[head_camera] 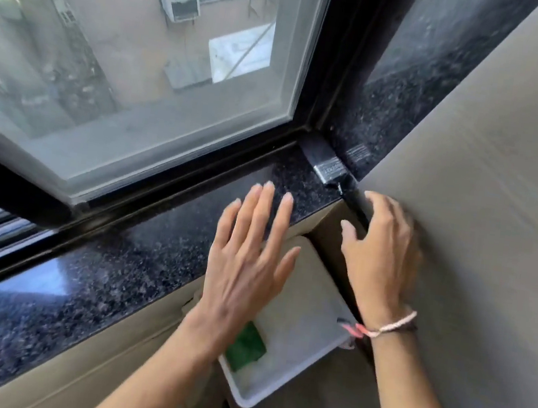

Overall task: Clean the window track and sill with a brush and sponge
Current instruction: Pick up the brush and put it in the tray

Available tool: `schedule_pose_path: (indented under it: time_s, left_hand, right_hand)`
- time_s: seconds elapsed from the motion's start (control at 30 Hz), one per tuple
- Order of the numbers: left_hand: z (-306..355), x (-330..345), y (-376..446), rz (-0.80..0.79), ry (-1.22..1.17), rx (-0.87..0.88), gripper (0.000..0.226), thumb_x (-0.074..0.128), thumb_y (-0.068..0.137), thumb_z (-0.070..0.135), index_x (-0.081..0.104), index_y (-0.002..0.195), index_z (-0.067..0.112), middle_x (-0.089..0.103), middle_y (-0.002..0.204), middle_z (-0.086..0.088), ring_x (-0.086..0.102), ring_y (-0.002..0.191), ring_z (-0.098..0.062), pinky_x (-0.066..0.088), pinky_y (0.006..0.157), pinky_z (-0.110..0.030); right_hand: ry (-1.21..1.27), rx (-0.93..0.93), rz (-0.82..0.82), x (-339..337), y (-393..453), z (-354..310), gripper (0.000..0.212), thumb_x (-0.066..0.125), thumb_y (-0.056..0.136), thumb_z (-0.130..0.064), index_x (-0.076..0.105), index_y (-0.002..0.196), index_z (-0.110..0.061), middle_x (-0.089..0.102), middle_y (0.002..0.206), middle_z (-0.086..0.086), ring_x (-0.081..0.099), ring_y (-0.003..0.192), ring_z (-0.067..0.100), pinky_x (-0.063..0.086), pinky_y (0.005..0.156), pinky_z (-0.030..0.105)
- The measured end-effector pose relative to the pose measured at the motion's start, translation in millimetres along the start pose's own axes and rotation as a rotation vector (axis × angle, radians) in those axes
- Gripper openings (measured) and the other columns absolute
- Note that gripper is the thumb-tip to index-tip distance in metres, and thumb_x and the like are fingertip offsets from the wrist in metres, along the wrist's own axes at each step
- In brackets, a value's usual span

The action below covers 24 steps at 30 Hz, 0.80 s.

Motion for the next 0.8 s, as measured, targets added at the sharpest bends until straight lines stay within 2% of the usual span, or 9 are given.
schedule_pose_path:
  time_s: [0.1,0.2,0.33,0.4,0.47,0.53,0.6,0.67,0.8]
  left_hand:
    - [-15.0,41.4,23.3,-0.215,0.102,-0.001,0.085,0.038,0.106,0.061,0.016,0.166,0.004,0.015,0.173,-0.025,0.016,0.161,-0.036,0.024,0.128,-0.056]
    - [-15.6,56.8,23.3,-0.244,0.128,0.021,0.088,0.026,0.107,0.065,0.005,0.167,0.004,0.005,0.174,-0.023,0.007,0.162,-0.035,0.018,0.129,-0.058]
    - [-5.4,37.7,15.3,-0.088,0.125,0.054,0.083,0.035,0.108,0.059,0.016,0.165,0.001,0.015,0.173,-0.023,0.014,0.161,-0.035,0.022,0.13,-0.056]
    - [11.1,29.5,-11.7,0.036,0.02,0.106,0.077,0.047,0.107,0.05,0.027,0.162,0.0,0.023,0.17,-0.024,0.021,0.159,-0.037,0.025,0.129,-0.055]
    - [34.2,35.3,-58.8,0.058,-0.1,0.183,0.073,0.051,0.106,0.043,0.03,0.16,-0.001,0.028,0.167,-0.024,0.025,0.159,-0.038,0.024,0.129,-0.054]
    - [46.1,63.0,-108.7,-0.024,-0.138,0.196,0.071,0.049,0.106,0.042,0.03,0.16,-0.001,0.029,0.167,-0.023,0.027,0.158,-0.036,0.021,0.131,-0.05]
    - [37.4,109.7,-151.5,-0.18,-0.124,0.094,0.07,0.044,0.107,0.042,0.032,0.159,-0.003,0.027,0.168,-0.023,0.033,0.155,-0.037,0.013,0.132,-0.045]
    - [23.3,160.8,-184.6,-0.355,-0.079,-0.003,0.072,0.044,0.104,0.043,0.037,0.156,-0.006,0.028,0.166,-0.021,0.042,0.15,-0.038,0.007,0.131,-0.042]
    - [7.8,210.8,-215.8,-0.615,-0.038,-0.047,0.076,0.041,0.097,0.048,0.048,0.148,-0.008,0.041,0.158,-0.022,0.056,0.139,-0.038,0.027,0.12,-0.045]
  right_hand:
    - [-0.197,-0.024,-0.157,18.9,21.7,-10.0,0.04,0.077,0.084,-0.024,0.063,0.12,-0.014,0.071,0.117,0.013,0.067,0.108,0.035,0.053,0.078,0.042]
    - [-0.253,-0.025,-0.218,32.8,27.7,-9.8,0.024,0.068,0.093,-0.018,0.063,0.115,-0.014,0.07,0.113,0.018,0.068,0.107,0.039,0.051,0.078,0.043]
    - [-0.11,0.075,-0.189,29.3,10.1,19.3,0.025,0.07,0.092,-0.017,0.066,0.117,-0.018,0.07,0.113,0.016,0.065,0.107,0.042,0.046,0.08,0.046]
    - [-0.047,0.133,-0.169,23.3,-16.9,41.5,0.029,0.075,0.087,-0.024,0.068,0.115,-0.025,0.074,0.11,0.009,0.067,0.105,0.038,0.048,0.079,0.045]
    - [-0.008,0.206,-0.159,22.1,-55.6,67.5,0.031,0.08,0.083,-0.029,0.071,0.113,-0.028,0.078,0.106,0.003,0.071,0.102,0.034,0.055,0.076,0.044]
    - [0.015,0.277,-0.203,36.9,-99.1,93.6,0.032,0.084,0.079,-0.028,0.073,0.109,-0.027,0.08,0.103,0.001,0.074,0.098,0.032,0.058,0.072,0.045]
    - [0.001,0.314,-0.31,70.1,-133.8,112.9,0.032,0.084,0.078,-0.026,0.074,0.109,-0.025,0.08,0.103,0.004,0.074,0.097,0.033,0.057,0.073,0.045]
    - [-0.063,0.263,-0.427,116.1,-147.8,122.4,0.033,0.082,0.082,-0.022,0.072,0.113,-0.019,0.078,0.107,0.011,0.072,0.102,0.036,0.052,0.077,0.044]
    - [-0.212,0.113,-0.625,198.6,-132.2,120.2,0.025,0.07,0.093,-0.021,0.067,0.116,-0.012,0.073,0.115,0.015,0.066,0.112,0.035,0.049,0.083,0.04]
Point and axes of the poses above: each hand's wrist, its own y-axis towards the middle knuckle, its own x-axis out of the palm, z = x × y, the point moved 9 cm from there along y, towards the middle knuckle
